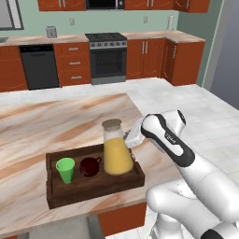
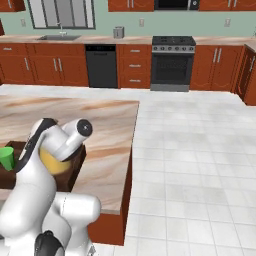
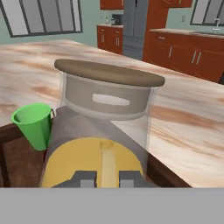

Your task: There is a tray on the dining counter. Grab the cup, mug, and pitcher and place them on the tray. The pitcher may be placed next to the tray if it cannot fit the tray.

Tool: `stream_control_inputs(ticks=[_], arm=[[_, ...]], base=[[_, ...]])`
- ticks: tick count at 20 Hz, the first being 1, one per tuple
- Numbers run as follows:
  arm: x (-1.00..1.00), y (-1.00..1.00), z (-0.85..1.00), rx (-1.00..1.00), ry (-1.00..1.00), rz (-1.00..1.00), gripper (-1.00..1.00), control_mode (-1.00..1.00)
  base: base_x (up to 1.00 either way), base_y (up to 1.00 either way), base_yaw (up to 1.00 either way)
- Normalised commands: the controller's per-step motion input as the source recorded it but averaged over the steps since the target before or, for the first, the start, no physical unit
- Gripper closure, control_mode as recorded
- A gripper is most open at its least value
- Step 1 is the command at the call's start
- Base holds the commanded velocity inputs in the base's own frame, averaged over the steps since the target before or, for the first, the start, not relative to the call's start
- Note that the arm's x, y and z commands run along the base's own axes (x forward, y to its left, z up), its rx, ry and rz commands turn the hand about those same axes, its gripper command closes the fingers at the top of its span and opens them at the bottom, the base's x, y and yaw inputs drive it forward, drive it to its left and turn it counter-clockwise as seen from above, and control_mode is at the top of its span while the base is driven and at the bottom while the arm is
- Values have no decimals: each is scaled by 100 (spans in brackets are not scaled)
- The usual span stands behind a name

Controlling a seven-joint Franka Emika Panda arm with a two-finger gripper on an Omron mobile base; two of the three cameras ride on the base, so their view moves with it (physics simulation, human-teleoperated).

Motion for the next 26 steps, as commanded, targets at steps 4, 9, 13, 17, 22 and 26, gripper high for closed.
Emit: stream_control_inputs(ticks=[4,9,13,17,22,26], arm=[[21,10,-19,0,0,2,100,-100],[0,0,-17,0,-1,3,100,-100],[-6,0,-9,0,-7,0,100,-100],[-13,0,-10,0,-14,0,100,-100],[-10,5,-13,1,-14,0,100,-100],[-8,7,-6,1,-7,0,100,-100]], base=[[0,0,0],[0,0,0],[0,0,0],[0,0,0],[0,0,0],[0,0,0]])
